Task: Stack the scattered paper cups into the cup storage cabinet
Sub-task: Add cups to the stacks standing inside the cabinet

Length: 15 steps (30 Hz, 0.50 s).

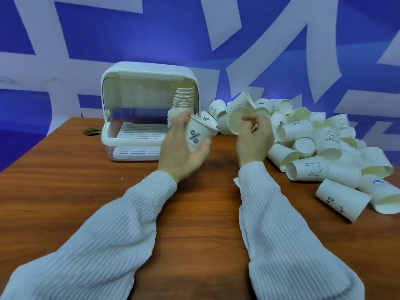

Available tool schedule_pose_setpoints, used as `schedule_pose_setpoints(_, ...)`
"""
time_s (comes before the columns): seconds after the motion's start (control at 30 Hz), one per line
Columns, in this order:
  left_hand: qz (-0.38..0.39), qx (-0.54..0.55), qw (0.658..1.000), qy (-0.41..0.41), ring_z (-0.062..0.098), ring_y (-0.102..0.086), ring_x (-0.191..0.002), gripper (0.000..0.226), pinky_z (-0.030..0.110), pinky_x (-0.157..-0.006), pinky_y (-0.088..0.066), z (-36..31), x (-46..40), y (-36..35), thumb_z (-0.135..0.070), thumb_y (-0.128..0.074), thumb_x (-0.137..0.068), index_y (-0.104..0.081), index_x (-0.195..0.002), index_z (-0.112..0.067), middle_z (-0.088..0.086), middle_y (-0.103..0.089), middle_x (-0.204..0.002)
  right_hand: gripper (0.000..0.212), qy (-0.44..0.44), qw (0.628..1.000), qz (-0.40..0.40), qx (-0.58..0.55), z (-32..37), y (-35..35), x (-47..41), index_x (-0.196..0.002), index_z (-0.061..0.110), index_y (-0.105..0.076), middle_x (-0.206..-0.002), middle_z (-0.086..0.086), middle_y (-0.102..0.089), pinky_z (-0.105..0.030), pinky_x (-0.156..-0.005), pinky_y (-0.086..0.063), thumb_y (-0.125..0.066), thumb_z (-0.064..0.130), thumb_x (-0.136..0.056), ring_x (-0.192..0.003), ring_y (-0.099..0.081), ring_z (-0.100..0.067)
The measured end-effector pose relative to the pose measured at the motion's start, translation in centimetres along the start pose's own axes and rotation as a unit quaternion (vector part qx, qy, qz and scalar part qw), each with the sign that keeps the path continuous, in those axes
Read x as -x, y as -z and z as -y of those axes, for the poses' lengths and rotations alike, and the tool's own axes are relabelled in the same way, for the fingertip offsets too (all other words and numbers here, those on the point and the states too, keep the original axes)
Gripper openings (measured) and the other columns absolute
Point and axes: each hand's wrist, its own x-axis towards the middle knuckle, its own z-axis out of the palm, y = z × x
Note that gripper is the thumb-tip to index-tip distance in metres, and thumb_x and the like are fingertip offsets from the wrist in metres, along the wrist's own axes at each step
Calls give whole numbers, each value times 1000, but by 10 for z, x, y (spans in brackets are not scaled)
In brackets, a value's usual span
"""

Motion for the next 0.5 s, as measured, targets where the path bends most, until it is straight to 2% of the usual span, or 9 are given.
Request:
schedule_pose_setpoints(0.07,-103,50,993,35,11,-57,-108,75,20,-88,-49,-1,-18,15,-40,-70,-83,-39,-146,-13,2,-53,-132,21,-6,999,17,-48,30,-4,-7,-97,24,-61,-92,11,-64,-28,-78,-48,-50,7,-89,-81,-58,-3)
schedule_pose_setpoints(0.17,-190,102,973,79,16,-56,-115,76,19,-90,-50,4,-34,29,-38,-69,-87,-34,-149,-11,4,-49,-135,30,-7,994,93,-51,63,-23,-11,-113,28,-53,-103,7,-66,-25,-74,-50,-50,6,-92,-88,-63,-11)
schedule_pose_setpoints(0.27,-208,117,966,96,12,-55,-114,76,9,-84,-46,12,-36,32,-32,-70,-89,-32,-151,-10,2,-47,-137,28,24,987,158,-8,80,-45,-8,-119,24,-62,-109,10,-69,-25,-79,-51,-51,11,-97,-99,-63,-12)
schedule_pose_setpoints(0.4,-216,131,960,121,3,-57,-109,74,9,-79,-48,19,-37,32,-25,-73,-90,-32,-150,-10,1,-47,-135,34,57,974,210,65,83,-72,-4,-124,22,-69,-121,3,-72,-39,-95,-52,-49,12,-99,-110,-63,-19)
schedule_pose_setpoints(0.5,-209,131,958,144,2,-57,-106,74,11,-75,-51,22,-37,32,-24,-75,-91,-32,-149,-13,-1,-46,-132,37,82,955,241,149,79,-84,-3,-130,26,-68,-126,1,-70,-35,-93,-49,-47,14,-101,-115,-62,-22)
